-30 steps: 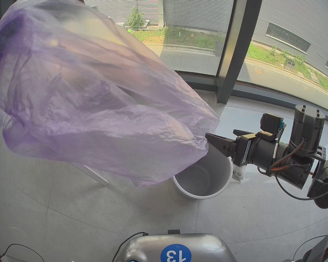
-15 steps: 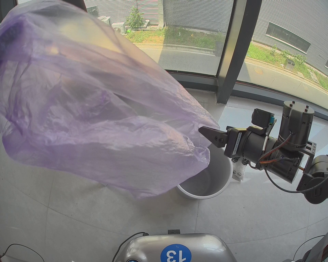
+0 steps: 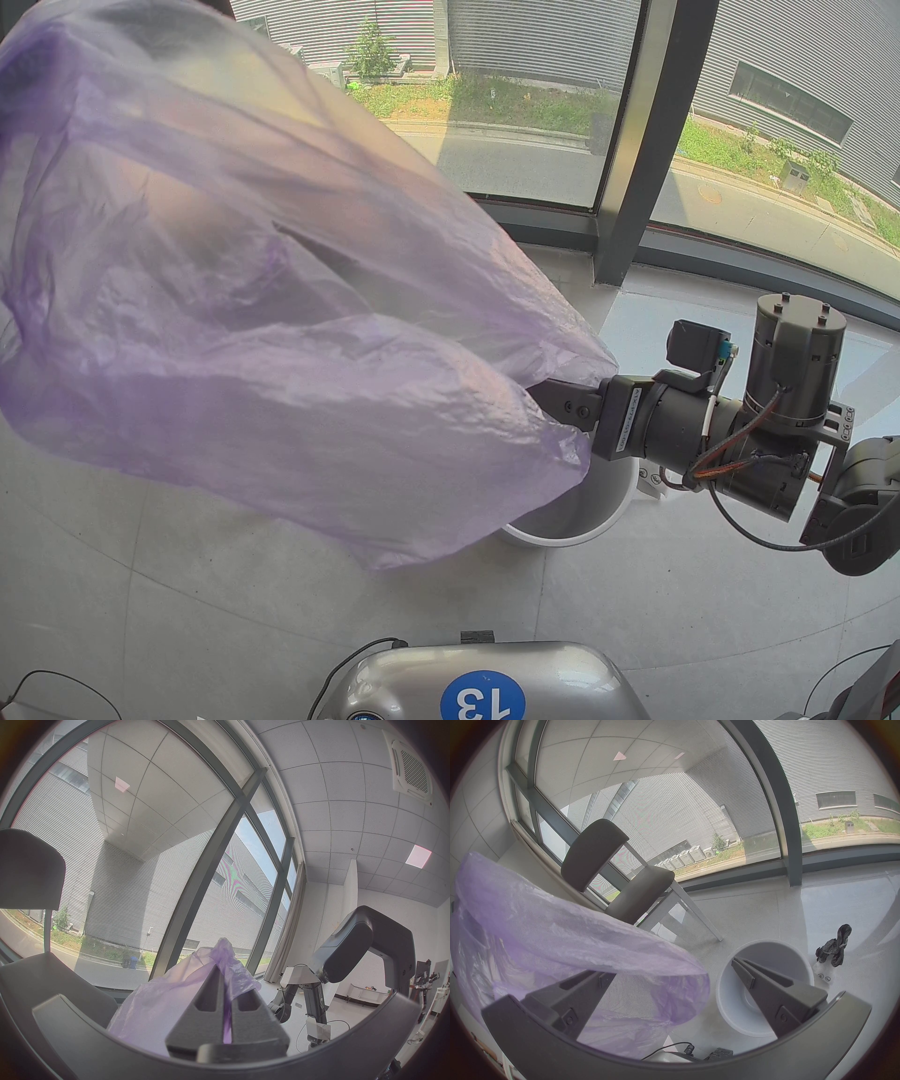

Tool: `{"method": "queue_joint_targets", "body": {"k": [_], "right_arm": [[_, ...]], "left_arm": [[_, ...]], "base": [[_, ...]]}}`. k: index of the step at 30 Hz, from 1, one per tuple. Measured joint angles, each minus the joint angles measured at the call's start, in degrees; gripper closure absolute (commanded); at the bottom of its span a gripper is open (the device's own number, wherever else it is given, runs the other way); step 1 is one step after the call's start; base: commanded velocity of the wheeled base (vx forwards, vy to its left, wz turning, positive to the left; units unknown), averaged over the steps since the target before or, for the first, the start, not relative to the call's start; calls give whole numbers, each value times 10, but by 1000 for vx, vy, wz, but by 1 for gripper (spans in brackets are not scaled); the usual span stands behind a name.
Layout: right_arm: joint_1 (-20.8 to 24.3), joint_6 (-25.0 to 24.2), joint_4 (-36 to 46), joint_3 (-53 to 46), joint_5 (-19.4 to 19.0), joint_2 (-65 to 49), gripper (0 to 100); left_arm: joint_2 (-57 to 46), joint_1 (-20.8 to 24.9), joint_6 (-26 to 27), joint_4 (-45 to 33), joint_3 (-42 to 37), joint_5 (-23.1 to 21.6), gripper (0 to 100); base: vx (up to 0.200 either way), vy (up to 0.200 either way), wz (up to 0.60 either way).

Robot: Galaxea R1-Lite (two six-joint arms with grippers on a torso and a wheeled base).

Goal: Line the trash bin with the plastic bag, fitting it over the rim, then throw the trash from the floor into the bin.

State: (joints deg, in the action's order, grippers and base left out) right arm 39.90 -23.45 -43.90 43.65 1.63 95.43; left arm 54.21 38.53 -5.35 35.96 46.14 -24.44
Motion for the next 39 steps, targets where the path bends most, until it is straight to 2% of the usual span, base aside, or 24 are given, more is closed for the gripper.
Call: {"method": "queue_joint_targets", "body": {"k": [11, 12, 39], "right_arm": [[2, 0, -1, -2, 0, -1, 0], [2, 0, -1, -2, -1, -1, 100], [2, 3, -6, -20, 4, -15, 100]], "left_arm": [[-7, -3, 0, 0, 0, -1, 100], [-8, -3, 0, 0, -1, -1, 100], [-16, -6, 0, 0, -14, 0, 100]], "base": [[0, 0, 0], [0, 0, 0], [0, 0, 0]]}}
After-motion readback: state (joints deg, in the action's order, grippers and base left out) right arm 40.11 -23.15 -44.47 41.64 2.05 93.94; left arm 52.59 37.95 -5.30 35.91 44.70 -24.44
